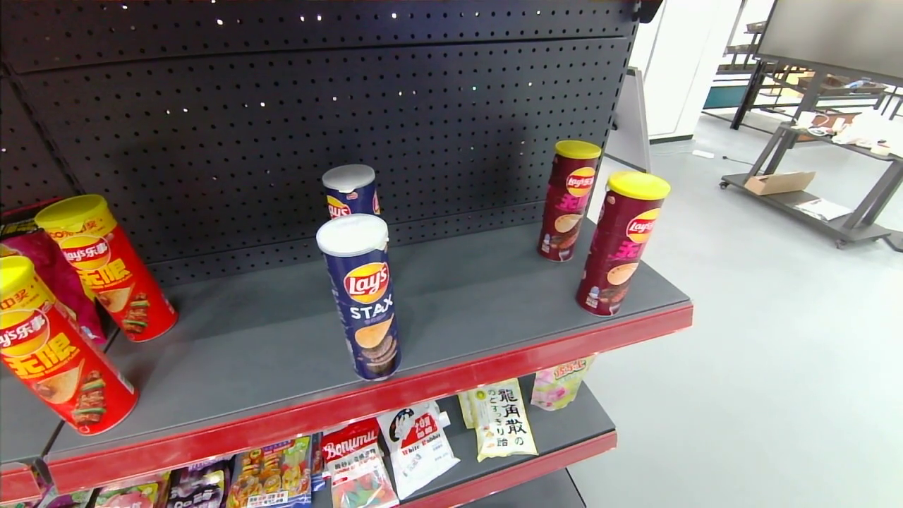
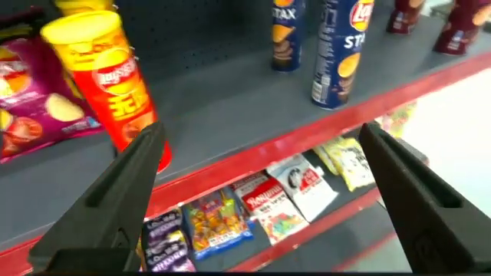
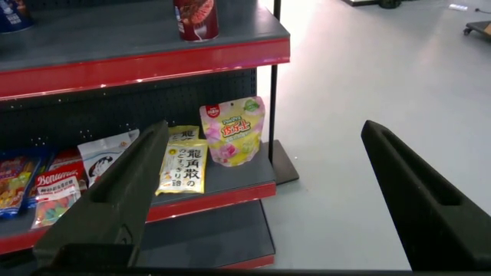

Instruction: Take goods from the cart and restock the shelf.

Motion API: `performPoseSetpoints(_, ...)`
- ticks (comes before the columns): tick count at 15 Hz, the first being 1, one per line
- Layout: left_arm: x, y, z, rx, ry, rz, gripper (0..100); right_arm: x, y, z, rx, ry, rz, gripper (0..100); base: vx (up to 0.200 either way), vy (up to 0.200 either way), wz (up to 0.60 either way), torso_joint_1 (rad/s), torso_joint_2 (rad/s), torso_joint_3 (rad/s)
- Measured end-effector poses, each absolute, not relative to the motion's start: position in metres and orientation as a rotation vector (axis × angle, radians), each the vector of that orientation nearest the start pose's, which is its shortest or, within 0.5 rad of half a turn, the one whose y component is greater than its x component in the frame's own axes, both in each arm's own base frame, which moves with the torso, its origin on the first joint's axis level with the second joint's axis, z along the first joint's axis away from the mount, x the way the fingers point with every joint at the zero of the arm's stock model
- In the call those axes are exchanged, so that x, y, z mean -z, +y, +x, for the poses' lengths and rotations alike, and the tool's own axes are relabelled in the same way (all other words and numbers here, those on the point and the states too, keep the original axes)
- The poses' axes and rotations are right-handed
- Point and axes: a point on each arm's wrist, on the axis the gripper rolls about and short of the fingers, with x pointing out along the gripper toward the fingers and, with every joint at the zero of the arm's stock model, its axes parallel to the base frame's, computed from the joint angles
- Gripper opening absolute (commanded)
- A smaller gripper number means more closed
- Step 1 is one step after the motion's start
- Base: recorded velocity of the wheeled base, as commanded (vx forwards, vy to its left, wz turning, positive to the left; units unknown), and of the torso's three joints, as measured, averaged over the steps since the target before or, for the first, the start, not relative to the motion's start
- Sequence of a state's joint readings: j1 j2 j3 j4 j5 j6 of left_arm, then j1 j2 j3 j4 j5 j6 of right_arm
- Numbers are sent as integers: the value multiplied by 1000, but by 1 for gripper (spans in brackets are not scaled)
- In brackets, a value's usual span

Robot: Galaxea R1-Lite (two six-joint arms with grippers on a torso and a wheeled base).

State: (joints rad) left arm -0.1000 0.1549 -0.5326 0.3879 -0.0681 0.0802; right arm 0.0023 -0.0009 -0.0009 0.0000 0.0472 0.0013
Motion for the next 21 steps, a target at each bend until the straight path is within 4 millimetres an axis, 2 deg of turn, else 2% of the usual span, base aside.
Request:
performPoseSetpoints(3, -177, 5, -65, 145, -27, 80, 100, -76, 1, -23, -51, -2, 2, 100, 0, 0, 0, 0, 0, 0)
performPoseSetpoints(12, -172, 6, -66, 143, -32, 81, 100, -76, 1, -23, -49, -2, -1, 100, 0, 0, 600, 2, 3, 3)
performPoseSetpoints(16, -169, 5, -64, 151, -20, 79, 100, -76, 1, -23, -48, -2, 0, 100, 0, 0, 0, 0, 0, 0)
performPoseSetpoints(19, -154, 4, -55, 152, 33, 67, 100, -76, 1, -23, -56, -2, -1, 100, 0, 0, 0, 0, 0, 0)
performPoseSetpoints(20, -151, 4, -52, 156, 33, 65, 100, -82, 1, -24, -68, -14, 7, 100, 0, 0, 0, 0, 0, 0)
performPoseSetpoints(21, -144, 3, -45, 162, 23, 64, 100, -96, 1, -27, -77, -48, 26, 100, 0, 0, 0, 0, 0, 0)
